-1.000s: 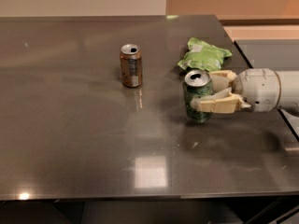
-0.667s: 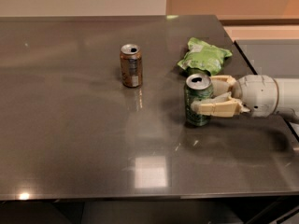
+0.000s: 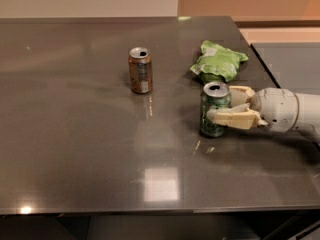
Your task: Place green can upright
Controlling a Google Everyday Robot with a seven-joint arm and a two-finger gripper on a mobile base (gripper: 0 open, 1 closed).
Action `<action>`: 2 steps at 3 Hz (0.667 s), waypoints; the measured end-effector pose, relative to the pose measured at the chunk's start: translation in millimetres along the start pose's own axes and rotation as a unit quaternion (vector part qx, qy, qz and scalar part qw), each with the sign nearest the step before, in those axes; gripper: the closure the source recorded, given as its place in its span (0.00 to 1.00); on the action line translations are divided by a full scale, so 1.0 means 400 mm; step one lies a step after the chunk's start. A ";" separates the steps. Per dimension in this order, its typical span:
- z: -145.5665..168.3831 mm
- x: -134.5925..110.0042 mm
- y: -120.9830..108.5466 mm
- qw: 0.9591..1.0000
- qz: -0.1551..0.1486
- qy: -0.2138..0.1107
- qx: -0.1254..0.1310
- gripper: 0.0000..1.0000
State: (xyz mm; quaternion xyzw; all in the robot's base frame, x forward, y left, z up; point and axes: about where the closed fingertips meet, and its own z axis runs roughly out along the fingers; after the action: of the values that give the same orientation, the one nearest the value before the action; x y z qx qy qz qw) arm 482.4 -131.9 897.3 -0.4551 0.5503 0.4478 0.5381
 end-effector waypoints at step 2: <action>0.011 -0.004 0.003 1.000 -0.001 0.000 -0.005 0.00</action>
Offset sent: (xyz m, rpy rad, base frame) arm 0.0000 0.0022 0.0007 -0.0006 -0.0014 0.0048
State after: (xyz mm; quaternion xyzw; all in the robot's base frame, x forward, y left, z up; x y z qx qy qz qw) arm 482.2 -127.2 898.9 -0.4585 0.5476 0.4495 0.5365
